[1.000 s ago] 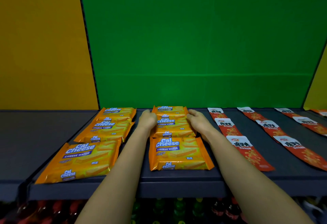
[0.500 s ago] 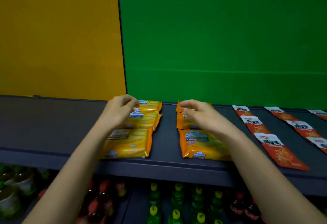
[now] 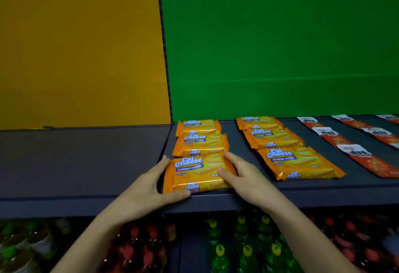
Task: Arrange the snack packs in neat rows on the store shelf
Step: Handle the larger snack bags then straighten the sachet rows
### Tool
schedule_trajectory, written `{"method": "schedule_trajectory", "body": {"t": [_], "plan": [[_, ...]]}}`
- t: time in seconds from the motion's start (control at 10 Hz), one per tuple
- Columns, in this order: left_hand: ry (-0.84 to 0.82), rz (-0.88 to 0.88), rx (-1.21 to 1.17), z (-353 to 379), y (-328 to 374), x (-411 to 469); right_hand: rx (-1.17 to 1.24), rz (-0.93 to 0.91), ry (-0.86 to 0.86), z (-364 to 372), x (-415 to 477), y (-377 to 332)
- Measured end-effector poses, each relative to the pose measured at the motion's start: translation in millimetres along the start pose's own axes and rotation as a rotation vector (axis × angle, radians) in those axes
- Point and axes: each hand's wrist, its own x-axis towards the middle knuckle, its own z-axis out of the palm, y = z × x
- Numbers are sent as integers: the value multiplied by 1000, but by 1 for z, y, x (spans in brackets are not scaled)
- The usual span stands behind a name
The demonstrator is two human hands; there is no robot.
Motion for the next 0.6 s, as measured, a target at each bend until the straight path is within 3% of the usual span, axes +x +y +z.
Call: {"method": "schedule_trajectory", "body": {"t": [0.6], "plan": [[-34, 88, -55, -7, -4, 16, -23, 106, 75, 9, 0, -14]]}}
